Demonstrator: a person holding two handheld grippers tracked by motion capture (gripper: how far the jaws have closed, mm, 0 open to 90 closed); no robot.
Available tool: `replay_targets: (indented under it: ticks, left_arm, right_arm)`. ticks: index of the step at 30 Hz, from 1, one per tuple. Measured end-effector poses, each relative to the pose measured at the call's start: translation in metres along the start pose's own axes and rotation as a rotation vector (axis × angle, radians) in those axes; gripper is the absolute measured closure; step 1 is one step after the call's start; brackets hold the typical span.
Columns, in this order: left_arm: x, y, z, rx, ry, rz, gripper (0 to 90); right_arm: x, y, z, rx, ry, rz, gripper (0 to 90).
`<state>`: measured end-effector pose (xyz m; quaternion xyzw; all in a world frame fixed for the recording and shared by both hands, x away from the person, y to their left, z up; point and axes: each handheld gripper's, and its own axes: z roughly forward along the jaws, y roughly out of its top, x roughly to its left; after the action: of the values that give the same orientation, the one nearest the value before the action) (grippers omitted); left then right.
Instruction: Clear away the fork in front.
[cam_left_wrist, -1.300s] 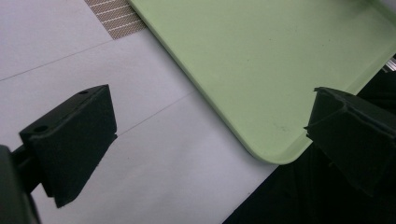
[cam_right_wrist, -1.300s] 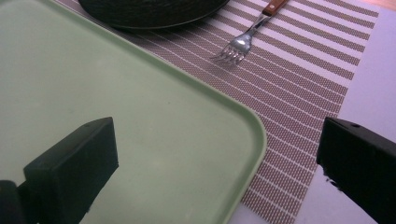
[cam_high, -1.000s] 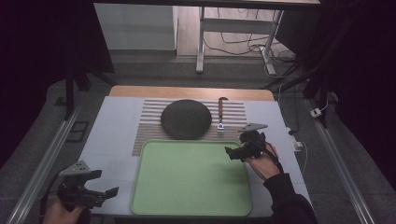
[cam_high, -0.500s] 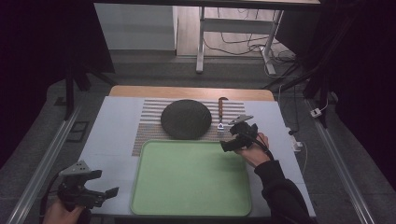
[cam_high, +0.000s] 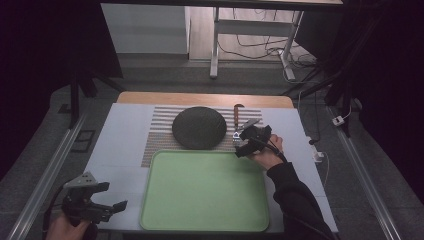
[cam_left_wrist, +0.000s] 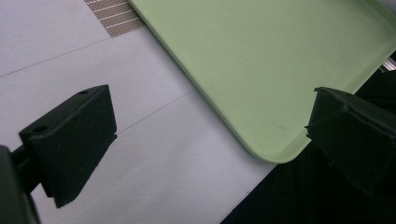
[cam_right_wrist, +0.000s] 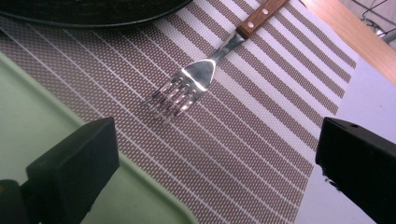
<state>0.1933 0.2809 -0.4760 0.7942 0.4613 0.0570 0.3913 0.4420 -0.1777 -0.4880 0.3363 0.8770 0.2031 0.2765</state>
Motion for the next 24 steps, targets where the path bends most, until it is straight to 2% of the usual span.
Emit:
replay_targets:
  ticks: [1,8,14,16,19,20,21,22,23,24]
  left_arm:
    - [0.000,0.000,0.000,0.000,0.000,0.000,1.4]
    - [0.000,0.000,0.000,0.001,-0.002,0.000,1.4]
    - [0.000,0.000,0.000,0.002,-0.004,0.000,1.4]
    - [0.000,0.000,0.000,0.003,-0.004,0.004,1.4]
    - [0.000,0.000,0.000,0.004,-0.003,0.002,1.5]
    - [0.000,0.000,0.000,0.004,-0.002,0.002,1.5]
    - [0.000,0.000,0.000,0.004,-0.003,0.002,1.5]
    - [0.000,0.000,0.000,0.004,-0.003,0.003,1.5]
    - [0.000,0.000,0.000,0.004,-0.003,0.003,1.5]
    - [0.000,0.000,0.000,0.005,-0.003,0.003,1.5]
  right_arm:
    - [0.000,0.000,0.000,0.000,0.000,0.000,0.0]
    - [0.010,0.010,0.011,0.016,-0.038,-0.113,7.5]
    - [0.020,0.013,0.019,0.044,-0.069,-0.272,20.8]
    - [0.024,0.013,0.021,0.039,-0.101,-0.322,26.8]
    - [0.030,0.013,0.025,0.049,-0.122,-0.388,37.2]
    - [0.030,0.013,0.025,0.049,-0.122,-0.388,37.2]
    - [0.034,0.013,0.025,0.058,-0.123,-0.420,46.8]
    - [0.034,0.013,0.025,0.058,-0.123,-0.420,46.8]
    - [0.037,0.012,0.025,0.058,-0.150,-0.464,57.4]
    - [0.038,0.011,0.026,0.068,-0.141,-0.484,62.4]
